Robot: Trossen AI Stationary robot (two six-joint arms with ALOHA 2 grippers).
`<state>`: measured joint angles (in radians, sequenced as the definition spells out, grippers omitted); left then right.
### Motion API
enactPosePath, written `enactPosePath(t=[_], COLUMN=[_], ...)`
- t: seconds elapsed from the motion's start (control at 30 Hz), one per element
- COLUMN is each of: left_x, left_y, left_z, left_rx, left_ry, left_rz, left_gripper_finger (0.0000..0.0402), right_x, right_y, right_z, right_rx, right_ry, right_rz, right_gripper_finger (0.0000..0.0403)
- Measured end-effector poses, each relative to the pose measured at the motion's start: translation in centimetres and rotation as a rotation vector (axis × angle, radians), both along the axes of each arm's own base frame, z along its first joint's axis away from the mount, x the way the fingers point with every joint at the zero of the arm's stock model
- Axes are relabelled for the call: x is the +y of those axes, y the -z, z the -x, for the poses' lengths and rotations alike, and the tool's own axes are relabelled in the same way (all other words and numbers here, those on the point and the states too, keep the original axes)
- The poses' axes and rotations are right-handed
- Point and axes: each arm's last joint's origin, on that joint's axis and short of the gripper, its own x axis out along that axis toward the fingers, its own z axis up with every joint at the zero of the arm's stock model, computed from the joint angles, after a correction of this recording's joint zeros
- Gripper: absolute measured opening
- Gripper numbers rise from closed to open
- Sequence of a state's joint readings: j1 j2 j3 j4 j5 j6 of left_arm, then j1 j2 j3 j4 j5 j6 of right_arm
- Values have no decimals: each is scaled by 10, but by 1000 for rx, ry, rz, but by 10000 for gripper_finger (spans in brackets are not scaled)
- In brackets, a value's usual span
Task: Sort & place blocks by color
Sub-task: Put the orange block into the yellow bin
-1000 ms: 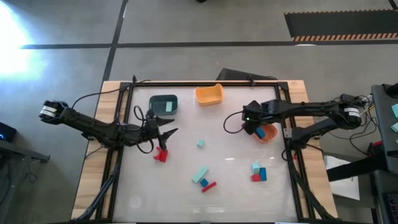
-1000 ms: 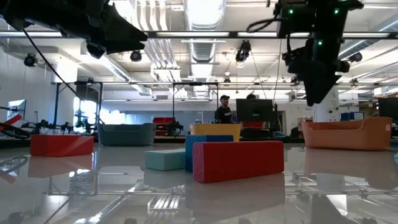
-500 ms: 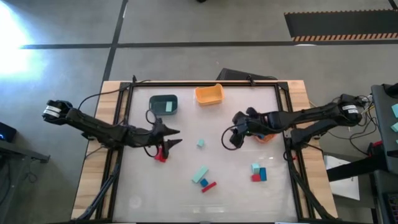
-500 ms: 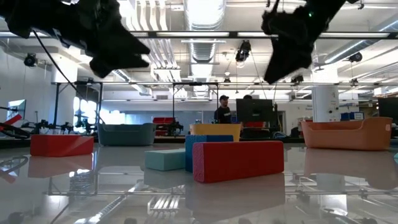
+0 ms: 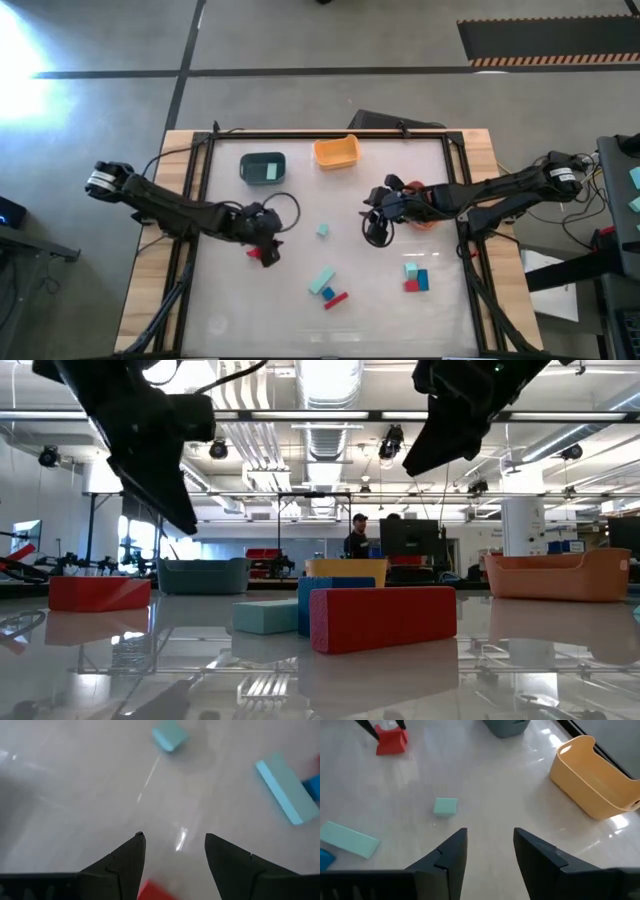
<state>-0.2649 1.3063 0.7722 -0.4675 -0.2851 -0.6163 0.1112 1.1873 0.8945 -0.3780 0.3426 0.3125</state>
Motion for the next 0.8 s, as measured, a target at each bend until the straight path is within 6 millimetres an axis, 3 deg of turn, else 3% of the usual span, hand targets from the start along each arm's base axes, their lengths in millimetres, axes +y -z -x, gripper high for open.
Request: enactPosePath(t=[0.2, 0.33, 0.57, 0.67, 0.8], left_x=[-7, -10, -12, -12, -11], left_y=[2, 6, 7, 4, 2], left_z=[-23, -41, -61, -58, -40], left_rx=[-8, -116, -217, -163, 48], left_ry=[147, 182, 242, 280, 325], left_rz=[-82, -115, -248, -249, -147], left_gripper_finger=[189, 189, 189, 189, 189], right_x=[0, 0, 0, 0, 0], right_y=[16, 24, 25, 24, 24], right_z=[2, 6, 5, 4, 4], right_rx=[-8, 20, 18, 10, 6], right_ry=[-16, -19, -50, -62, -68], right_rz=[5, 9, 41, 53, 59], right_gripper_finger=[165, 173, 175, 175, 176])
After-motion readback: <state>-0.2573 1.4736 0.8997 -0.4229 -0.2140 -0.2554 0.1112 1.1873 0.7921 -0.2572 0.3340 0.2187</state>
